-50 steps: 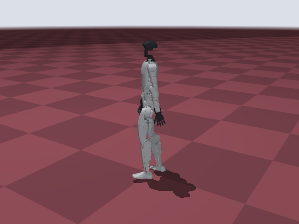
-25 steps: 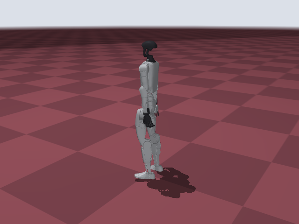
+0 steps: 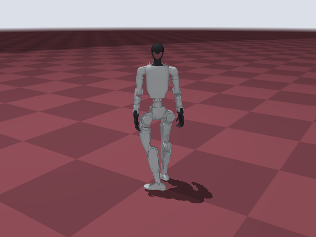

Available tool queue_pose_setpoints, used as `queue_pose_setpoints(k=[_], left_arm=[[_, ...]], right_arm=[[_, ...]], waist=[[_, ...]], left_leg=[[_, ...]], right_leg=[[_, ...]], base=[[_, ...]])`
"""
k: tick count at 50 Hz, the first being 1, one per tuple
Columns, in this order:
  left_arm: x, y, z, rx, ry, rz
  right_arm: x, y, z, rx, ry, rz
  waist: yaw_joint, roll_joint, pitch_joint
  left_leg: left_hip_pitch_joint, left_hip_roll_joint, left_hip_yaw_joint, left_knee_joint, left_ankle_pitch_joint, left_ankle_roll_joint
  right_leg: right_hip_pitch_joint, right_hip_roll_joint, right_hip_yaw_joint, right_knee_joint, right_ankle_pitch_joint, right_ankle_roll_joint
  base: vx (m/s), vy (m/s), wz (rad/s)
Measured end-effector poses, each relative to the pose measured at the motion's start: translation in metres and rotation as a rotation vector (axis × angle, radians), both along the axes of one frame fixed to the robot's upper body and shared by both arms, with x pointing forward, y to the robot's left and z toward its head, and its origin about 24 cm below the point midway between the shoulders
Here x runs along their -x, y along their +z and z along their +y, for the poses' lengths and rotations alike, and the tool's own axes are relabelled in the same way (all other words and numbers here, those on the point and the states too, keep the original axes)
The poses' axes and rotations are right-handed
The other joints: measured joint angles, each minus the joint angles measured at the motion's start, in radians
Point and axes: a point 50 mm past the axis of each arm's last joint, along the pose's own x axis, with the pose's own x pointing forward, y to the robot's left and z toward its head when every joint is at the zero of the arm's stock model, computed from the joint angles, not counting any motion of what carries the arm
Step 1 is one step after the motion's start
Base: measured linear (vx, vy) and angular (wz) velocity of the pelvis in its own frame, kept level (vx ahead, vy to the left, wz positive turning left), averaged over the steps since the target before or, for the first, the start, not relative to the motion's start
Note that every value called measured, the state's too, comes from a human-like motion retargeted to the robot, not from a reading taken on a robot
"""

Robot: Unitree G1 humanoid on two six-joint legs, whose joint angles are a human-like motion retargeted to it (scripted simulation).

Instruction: In place motions

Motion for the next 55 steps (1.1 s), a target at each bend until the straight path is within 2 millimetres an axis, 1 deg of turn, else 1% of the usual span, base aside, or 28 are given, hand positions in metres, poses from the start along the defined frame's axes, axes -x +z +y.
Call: queue_pose_setpoints(k=[3,8,13,17,22,27,33,40,45,49,52,55], left_arm=[[-0.013,-0.001,0.003,-0.001,-0.028,-0.038],[-0.039,-0.002,0.003,-0.002,-0.056,-0.126],[-0.060,-0.002,-0.002,0.012,-0.065,-0.190],[-0.068,-0.002,-0.007,0.029,-0.079,-0.217],[-0.067,-0.003,-0.018,0.068,-0.100,-0.208],[-0.059,-0.004,-0.027,0.112,-0.129,-0.178],[-0.049,-0.004,-0.025,0.119,-0.172,-0.138],[-0.036,-0.003,-0.018,0.101,-0.145,-0.097],[-0.033,-0.003,-0.009,0.058,-0.127,-0.080],[-0.039,-0.003,-0.007,0.056,-0.104,-0.102],[-0.048,-0.003,-0.009,0.074,-0.105,-0.141],[-0.060,-0.003,-0.010,0.088,-0.130,-0.187]], right_arm=[[0.002,0.001,-0.005,0.024,-0.024,0.007],[0.010,0.001,-0.011,0.048,-0.088,0.035],[0.020,0.000,-0.007,0.043,-0.134,0.074],[0.027,-0.002,-0.002,0.028,-0.149,0.096],[0.034,-0.003,0.003,0.014,-0.173,0.111],[0.031,-0.004,0.004,0.008,-0.183,0.099],[0.014,-0.002,0.005,-0.003,-0.174,0.043],[-0.015,0.001,0.009,-0.021,-0.137,-0.056],[-0.026,0.003,0.010,-0.038,-0.111,-0.102],[-0.021,0.003,0.008,-0.033,-0.100,-0.092],[-0.010,0.001,0.004,-0.024,-0.113,-0.062],[0.005,0.000,-0.002,-0.012,-0.144,-0.021]], waist=[[-0.049,0.006,0.015],[-0.102,0.017,0.044],[-0.167,0.026,0.072],[-0.207,0.031,0.088],[-0.229,0.033,0.098],[-0.242,0.039,0.101],[-0.234,0.049,0.098],[-0.226,0.062,0.093],[-0.197,0.061,0.090],[-0.175,0.057,0.088],[-0.155,0.055,0.081],[-0.122,0.048,0.083]], left_leg=[[0.013,-0.006,0.035,0.013,0.009,-0.015],[0.031,-0.031,0.084,0.008,0.007,-0.031],[0.037,-0.056,0.113,0.000,0.007,-0.033],[0.038,-0.063,0.127,0.006,0.015,-0.033],[0.041,-0.069,0.133,0.012,0.021,-0.033],[0.041,-0.071,0.137,0.015,0.026,-0.033],[0.039,-0.069,0.138,0.020,0.034,-0.033],[0.039,-0.065,0.140,0.023,0.037,-0.033],[0.045,-0.059,0.136,0.025,0.039,-0.033],[0.049,-0.042,0.124,0.028,0.035,-0.033],[0.047,-0.024,0.107,0.031,0.028,-0.033],[0.051,-0.005,0.081,0.035,0.018,-0.033]], right_leg=[[-0.005,0.008,0.026,-0.002,0.020,0.020],[-0.014,0.021,0.050,-0.007,0.056,0.056],[-0.023,0.038,0.112,-0.013,0.093,0.078],[-0.026,0.046,0.142,-0.017,0.108,0.080],[-0.026,0.053,0.167,-0.019,0.118,0.086],[-0.026,0.052,0.175,-0.023,0.120,0.095],[-0.028,0.052,0.175,-0.024,0.116,0.098],[-0.029,0.053,0.168,-0.024,0.113,0.092],[-0.018,0.052,0.144,-0.028,0.107,0.055],[0.002,0.046,0.093,-0.030,0.087,0.010],[0.019,0.038,0.051,-0.027,0.052,-0.021],[0.043,0.039,0.043,-0.020,0.014,-0.053]], base=[[-0.11,0.08,-1.16],[-0.08,0.11,-1.04],[-0.07,0.13,-0.67],[-0.03,0.09,-0.44],[0.00,0.06,-0.29],[0.00,0.01,-0.03],[0.00,0.00,0.00],[0.00,0.00,0.00],[0.01,-0.01,0.04],[0.05,-0.07,0.43],[0.07,-0.09,0.75],[0.06,-0.10,0.96]])
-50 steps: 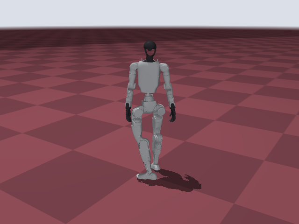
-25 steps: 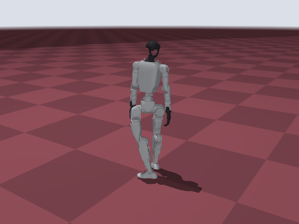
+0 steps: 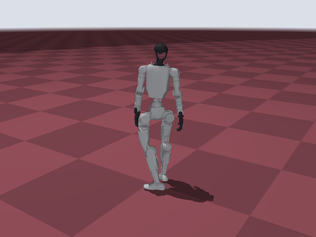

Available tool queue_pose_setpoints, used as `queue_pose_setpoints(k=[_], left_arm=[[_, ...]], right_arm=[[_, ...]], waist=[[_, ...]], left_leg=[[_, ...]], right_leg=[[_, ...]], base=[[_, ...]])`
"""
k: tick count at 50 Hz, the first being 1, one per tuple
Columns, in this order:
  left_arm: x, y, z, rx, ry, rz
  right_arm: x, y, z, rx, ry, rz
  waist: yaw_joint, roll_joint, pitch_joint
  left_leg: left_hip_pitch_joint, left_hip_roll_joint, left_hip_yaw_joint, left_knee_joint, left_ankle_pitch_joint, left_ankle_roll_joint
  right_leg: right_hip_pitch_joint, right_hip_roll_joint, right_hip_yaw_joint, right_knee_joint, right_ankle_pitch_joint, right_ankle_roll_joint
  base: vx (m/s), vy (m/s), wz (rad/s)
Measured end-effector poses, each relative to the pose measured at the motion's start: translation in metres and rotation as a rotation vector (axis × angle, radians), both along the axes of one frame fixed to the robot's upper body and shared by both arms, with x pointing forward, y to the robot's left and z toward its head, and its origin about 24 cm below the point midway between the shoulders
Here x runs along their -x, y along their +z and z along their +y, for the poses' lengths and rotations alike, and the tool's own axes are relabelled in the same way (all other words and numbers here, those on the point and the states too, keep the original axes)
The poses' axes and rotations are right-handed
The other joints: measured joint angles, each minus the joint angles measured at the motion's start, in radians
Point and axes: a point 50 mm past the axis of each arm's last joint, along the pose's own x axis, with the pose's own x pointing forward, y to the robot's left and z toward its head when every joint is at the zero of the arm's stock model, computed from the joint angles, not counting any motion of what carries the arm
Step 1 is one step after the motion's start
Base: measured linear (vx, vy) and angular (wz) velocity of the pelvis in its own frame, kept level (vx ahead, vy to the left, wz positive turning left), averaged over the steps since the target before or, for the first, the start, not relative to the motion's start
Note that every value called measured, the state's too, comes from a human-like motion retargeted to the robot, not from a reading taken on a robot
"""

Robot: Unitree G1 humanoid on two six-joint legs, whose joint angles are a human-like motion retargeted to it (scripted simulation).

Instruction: In place motions

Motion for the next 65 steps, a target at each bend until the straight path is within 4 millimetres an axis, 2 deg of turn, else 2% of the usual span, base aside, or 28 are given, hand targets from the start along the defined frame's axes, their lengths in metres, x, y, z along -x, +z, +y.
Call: queue_pose_setpoints(k=[5,8,13,20,27,32,41,50,57,63,65], left_arm=[[-0.011,0.000,-0.008,0.010,-0.030,-0.045],[-0.007,-0.001,-0.014,0.028,-0.027,-0.035],[0.011,-0.001,-0.013,0.015,-0.025,0.035],[0.042,0.001,0.009,-0.075,0.009,0.156],[0.056,0.006,0.031,-0.146,0.070,0.193],[0.063,0.007,0.037,-0.172,0.110,0.200],[0.077,0.007,0.025,-0.204,0.178,0.208],[0.082,0.005,0.011,-0.200,0.231,0.196],[0.081,0.005,0.006,-0.155,0.239,0.203],[0.066,0.002,0.004,-0.113,0.178,0.173],[0.061,0.002,0.004,-0.104,0.156,0.159]], right_arm=[[0.026,-0.001,-0.011,0.017,-0.056,0.083],[0.042,0.000,-0.016,0.029,-0.081,0.125],[0.062,0.000,-0.021,0.033,-0.128,0.167],[0.075,0.000,-0.022,0.026,-0.174,0.169],[0.070,0.000,-0.024,0.029,-0.179,0.137],[0.064,-0.001,-0.022,0.026,-0.171,0.108],[0.041,-0.003,-0.007,-0.021,-0.126,0.023],[0.026,-0.006,0.014,-0.082,0.005,-0.017],[0.032,-0.008,0.023,-0.098,0.099,0.026],[0.051,-0.009,0.020,-0.087,0.096,0.104],[0.059,-0.009,0.018,-0.077,0.092,0.137]], waist=[[0.076,-0.011,-0.002],[0.136,-0.013,-0.022],[0.241,-0.029,-0.058],[0.353,-0.073,-0.103],[0.452,-0.109,-0.118],[0.517,-0.133,-0.130],[0.578,-0.163,-0.125],[0.639,-0.182,-0.100],[0.608,-0.176,-0.123],[0.596,-0.171,-0.124],[0.629,-0.171,-0.118]], left_leg=[[-0.007,0.021,-0.073,0.001,-0.018,0.015],[-0.029,0.025,-0.126,-0.002,-0.026,0.030],[-0.069,0.021,-0.227,-0.007,-0.038,0.058],[-0.139,0.002,-0.392,0.004,-0.049,0.095],[-0.198,-0.031,-0.544,0.016,-0.052,0.126],[-0.228,-0.060,-0.621,0.003,-0.050,0.150],[-0.255,-0.098,-0.692,-0.028,-0.027,0.181],[-0.254,-0.112,-0.728,-0.031,-0.023,0.188],[-0.272,-0.102,-0.737,-0.030,-0.023,0.195],[-0.277,-0.100,-0.740,-0.027,-0.025,0.197],[-0.281,-0.097,-0.708,-0.026,-0.018,0.205]], right_leg=[[0.041,-0.024,-0.049,0.005,-0.058,-0.021],[0.052,-0.046,-0.091,0.008,-0.093,-0.019],[0.077,-0.091,-0.178,0.009,-0.140,-0.008],[0.127,-0.164,-0.333,-0.001,-0.187,0.014],[0.182,-0.216,-0.477,-0.017,-0.212,0.037],[0.218,-0.245,-0.578,-0.031,-0.224,0.053],[0.275,-0.277,-0.719,-0.049,-0.234,0.080],[0.293,-0.289,-0.755,-0.050,-0.230,0.086],[0.288,-0.280,-0.765,-0.053,-0.228,0.093],[0.287,-0.279,-0.764,-0.053,-0.225,0.093],[0.283,-0.277,-0.730,-0.053,-0.221,0.089]], base=[[0.06,-0.09,1.23],[0.10,-0.09,1.30],[0.15,-0.06,1.40],[0.21,0.04,1.57],[0.17,0.16,1.32],[0.06,0.16,1.15],[0.01,0.10,0.93],[0.01,0.03,0.15],[0.00,0.00,0.00],[0.00,0.00,-0.05],[-0.01,0.03,-0.77]])
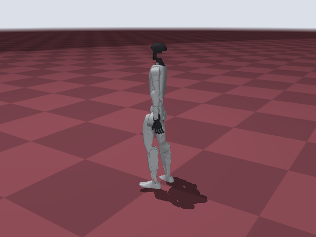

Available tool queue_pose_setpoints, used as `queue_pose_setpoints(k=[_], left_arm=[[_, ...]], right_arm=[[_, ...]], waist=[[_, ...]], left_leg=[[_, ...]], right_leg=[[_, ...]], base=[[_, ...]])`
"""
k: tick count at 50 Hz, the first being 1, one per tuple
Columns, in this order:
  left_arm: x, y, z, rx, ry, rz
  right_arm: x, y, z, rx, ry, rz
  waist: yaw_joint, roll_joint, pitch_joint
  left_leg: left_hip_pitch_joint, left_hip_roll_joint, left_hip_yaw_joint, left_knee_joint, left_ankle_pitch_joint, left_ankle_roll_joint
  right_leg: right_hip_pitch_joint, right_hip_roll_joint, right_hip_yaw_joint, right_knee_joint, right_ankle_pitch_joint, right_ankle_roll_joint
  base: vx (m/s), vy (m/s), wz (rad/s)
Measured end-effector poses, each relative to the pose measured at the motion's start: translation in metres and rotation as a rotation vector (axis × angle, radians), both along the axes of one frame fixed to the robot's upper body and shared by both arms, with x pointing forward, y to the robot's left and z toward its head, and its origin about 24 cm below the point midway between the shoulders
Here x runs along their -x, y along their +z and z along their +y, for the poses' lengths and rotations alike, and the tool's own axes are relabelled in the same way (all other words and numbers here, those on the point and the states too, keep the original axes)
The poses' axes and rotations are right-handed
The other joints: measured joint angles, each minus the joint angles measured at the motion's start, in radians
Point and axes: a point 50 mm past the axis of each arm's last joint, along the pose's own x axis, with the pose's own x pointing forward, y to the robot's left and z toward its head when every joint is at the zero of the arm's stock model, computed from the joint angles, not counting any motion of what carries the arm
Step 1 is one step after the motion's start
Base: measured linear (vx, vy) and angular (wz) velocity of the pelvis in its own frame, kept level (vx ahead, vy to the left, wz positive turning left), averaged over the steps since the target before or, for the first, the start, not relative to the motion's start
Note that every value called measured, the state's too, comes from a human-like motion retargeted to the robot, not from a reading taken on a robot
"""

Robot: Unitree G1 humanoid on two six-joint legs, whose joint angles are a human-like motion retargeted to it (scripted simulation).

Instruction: In place motions

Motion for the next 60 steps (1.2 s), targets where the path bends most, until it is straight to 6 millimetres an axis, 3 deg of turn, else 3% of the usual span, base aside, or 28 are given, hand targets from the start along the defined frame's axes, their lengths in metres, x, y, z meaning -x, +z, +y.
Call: queue_pose_setpoints(k=[5,13,25,35,60], left_arm=[[-0.012,-0.001,0.001,-0.009,-0.052,-0.037],[-0.012,-0.001,-0.003,0.014,-0.047,-0.033],[-0.001,0.000,-0.002,0.022,-0.095,0.025],[-0.003,0.000,-0.003,0.028,-0.116,0.023],[-0.002,0.000,-0.004,0.021,-0.095,0.020]], right_arm=[[0.017,0.002,-0.007,0.031,-0.020,0.069],[0.026,0.003,-0.013,0.050,-0.056,0.098],[0.017,0.002,-0.009,0.034,-0.047,0.070],[0.010,0.001,-0.003,0.011,-0.027,0.047],[0.013,0.001,-0.005,0.015,-0.033,0.059]], waist=[[-0.027,0.005,-0.004],[-0.043,0.015,-0.007],[-0.060,0.027,-0.012],[-0.039,0.028,-0.014],[-0.059,0.029,-0.028]], left_leg=[[0.012,-0.003,-0.022,-0.003,-0.010,-0.007],[0.018,-0.001,-0.011,-0.005,-0.012,-0.006],[0.028,0.006,0.008,-0.006,-0.019,-0.010],[0.026,0.010,0.034,-0.006,-0.015,-0.006],[0.035,0.011,0.015,-0.011,-0.019,-0.012]], right_leg=[[0.001,-0.004,-0.021,0.003,-0.001,0.001],[-0.004,-0.001,-0.004,0.006,0.002,-0.004],[-0.019,0.003,0.023,0.015,0.004,-0.010],[-0.026,0.007,0.053,0.015,0.008,-0.014],[-0.022,0.011,0.035,0.014,0.006,-0.011]], base=[[-0.01,0.02,0.16],[0.00,0.00,0.00],[0.00,0.00,0.00],[0.00,0.00,-0.09],[0.00,0.00,0.01]])
